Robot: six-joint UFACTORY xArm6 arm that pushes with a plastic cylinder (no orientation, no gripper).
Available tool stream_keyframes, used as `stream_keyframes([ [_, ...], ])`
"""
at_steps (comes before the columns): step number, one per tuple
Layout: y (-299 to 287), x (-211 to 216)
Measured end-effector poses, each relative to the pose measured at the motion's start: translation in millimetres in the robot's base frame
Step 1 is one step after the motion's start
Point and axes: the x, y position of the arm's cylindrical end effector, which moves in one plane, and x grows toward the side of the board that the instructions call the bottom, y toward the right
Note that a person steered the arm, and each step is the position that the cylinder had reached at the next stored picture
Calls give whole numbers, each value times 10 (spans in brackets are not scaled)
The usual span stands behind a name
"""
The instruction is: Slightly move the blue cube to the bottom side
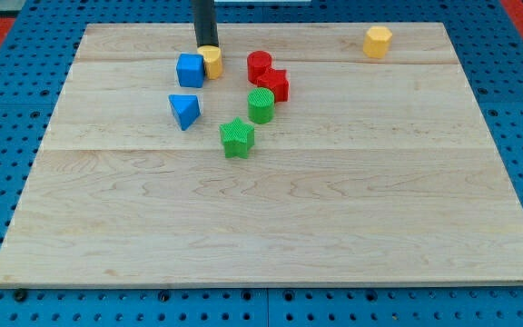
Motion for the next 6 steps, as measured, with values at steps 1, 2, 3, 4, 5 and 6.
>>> stream_keyframes([
  [1, 0, 19],
  [2, -255, -4],
  [3, -426, 101],
  [4, -419, 363],
  [5, -420, 411],
  [6, -817, 756],
])
